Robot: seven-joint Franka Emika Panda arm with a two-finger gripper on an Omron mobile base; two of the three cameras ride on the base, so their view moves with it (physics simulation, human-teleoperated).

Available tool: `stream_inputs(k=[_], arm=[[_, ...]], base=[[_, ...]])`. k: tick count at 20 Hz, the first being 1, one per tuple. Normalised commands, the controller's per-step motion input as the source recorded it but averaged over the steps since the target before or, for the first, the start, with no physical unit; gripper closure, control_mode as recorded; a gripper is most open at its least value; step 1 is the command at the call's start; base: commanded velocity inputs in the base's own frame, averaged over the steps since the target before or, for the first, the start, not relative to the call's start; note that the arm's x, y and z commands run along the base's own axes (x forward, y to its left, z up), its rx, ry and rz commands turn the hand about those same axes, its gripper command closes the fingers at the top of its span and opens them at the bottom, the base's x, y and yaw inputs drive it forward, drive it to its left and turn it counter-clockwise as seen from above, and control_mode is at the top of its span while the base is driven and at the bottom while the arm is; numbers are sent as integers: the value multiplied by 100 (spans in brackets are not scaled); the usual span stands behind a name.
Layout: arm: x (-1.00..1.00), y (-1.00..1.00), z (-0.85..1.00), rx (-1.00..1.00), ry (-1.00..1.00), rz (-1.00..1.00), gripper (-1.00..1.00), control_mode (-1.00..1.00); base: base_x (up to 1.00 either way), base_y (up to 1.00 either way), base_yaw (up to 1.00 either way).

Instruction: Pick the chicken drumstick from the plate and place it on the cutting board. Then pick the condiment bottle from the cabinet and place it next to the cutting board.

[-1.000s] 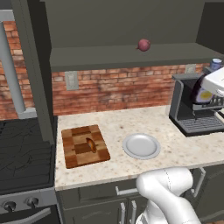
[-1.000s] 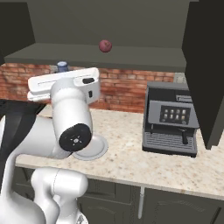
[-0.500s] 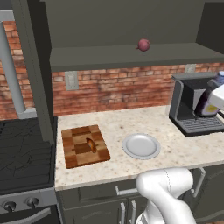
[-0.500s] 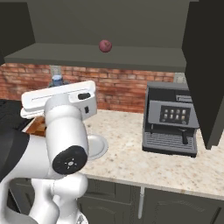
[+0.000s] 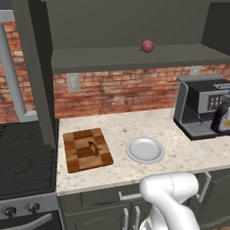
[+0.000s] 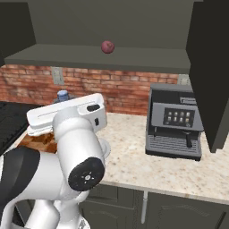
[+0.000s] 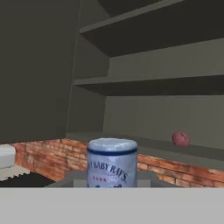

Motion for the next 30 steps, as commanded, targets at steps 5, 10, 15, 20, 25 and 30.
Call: stream_inputs(k=[5,10,15,20,25,30], arm=[[0,1,-45,-4,-1,2,100,-100],[0,1,-61,-1,-10,5,100,-100],[0,0,-54,0,-18,6,100,-100],[0,0,-43,0,-20,5,100,-100],[0,0,-20,0,-13,1,100,-100],[0,0,-28,0,-7,2,100,-100]], base=[[0,0,0],[0,0,0],[0,0,0],[0,0,0],[0,0,0],[0,0,0]])
